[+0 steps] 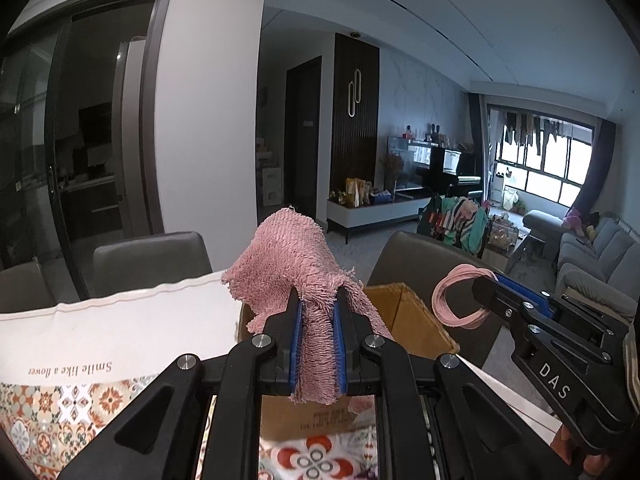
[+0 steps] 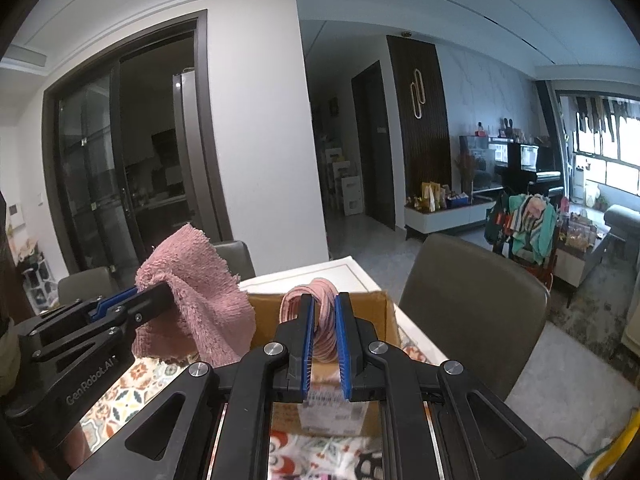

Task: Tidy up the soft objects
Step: 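Lift the towel and hair tie with both tools and carry them over the box, then open both tools to drop the towel and hair tie into the box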

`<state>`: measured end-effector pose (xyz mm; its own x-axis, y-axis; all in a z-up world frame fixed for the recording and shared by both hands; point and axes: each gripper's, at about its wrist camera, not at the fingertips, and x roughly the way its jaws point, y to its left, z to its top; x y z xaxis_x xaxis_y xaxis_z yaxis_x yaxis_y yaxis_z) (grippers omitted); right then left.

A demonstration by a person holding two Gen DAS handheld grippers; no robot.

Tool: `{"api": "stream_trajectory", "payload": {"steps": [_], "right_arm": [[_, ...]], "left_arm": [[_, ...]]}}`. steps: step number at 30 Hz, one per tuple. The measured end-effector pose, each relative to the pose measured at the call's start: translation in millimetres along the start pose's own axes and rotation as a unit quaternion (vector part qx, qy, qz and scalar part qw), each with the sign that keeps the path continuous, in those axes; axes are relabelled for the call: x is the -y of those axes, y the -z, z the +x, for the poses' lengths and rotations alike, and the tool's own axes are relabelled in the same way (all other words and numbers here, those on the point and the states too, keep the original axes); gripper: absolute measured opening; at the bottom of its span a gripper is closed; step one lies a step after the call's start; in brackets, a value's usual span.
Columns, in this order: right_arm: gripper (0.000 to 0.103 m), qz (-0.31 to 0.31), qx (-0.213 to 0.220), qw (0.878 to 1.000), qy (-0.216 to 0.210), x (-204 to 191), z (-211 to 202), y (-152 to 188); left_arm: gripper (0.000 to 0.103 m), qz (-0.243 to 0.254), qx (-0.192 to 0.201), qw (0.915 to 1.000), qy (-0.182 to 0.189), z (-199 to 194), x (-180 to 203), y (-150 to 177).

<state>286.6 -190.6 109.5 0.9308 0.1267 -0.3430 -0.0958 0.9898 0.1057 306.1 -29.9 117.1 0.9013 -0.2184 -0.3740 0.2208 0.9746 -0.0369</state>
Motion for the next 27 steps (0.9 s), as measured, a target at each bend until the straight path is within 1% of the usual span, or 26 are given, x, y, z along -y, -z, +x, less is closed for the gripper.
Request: {"api": "stream_trajectory", "payload": {"steps": [8, 10, 16, 17, 20, 23, 25, 27], "right_arm": [[0.012, 0.002, 0.002, 1.0, 0.006, 7, 27, -15], [0.012, 0.002, -0.002, 1.0, 0.005, 8, 35, -15], [0.012, -0.002, -0.027, 1.0, 0.006, 11, 64, -7], [0.012, -0.002, -0.032, 0.999, 0.007, 10, 71, -9], [0.012, -0.005, -0.049, 0.999, 0.011, 9, 82, 1], [0.012, -0.011, -0.065, 0.998, 0.018, 10, 94, 7], [0.012, -0.014, -0.078, 0.997, 0.018, 10, 102, 12], [0.012, -0.019, -0.09, 0.996, 0.022, 10, 108, 16]], "left_arm": [[0.015, -0.002, 0.006, 1.0, 0.005, 29, 0, -8], [0.015, -0.003, 0.003, 0.9999, 0.012, 37, -2, -7], [0.016, 0.003, -0.011, 0.9998, 0.014, 61, -1, -3], [0.016, 0.004, -0.016, 0.9997, 0.015, 65, -2, -3], [0.016, 0.004, -0.029, 0.9994, 0.018, 79, -2, 1], [0.016, 0.003, -0.051, 0.9985, 0.018, 95, -3, 9], [0.016, -0.001, -0.079, 0.9965, 0.027, 108, -3, 14], [0.016, -0.002, -0.097, 0.9947, 0.032, 115, -4, 19]]}}
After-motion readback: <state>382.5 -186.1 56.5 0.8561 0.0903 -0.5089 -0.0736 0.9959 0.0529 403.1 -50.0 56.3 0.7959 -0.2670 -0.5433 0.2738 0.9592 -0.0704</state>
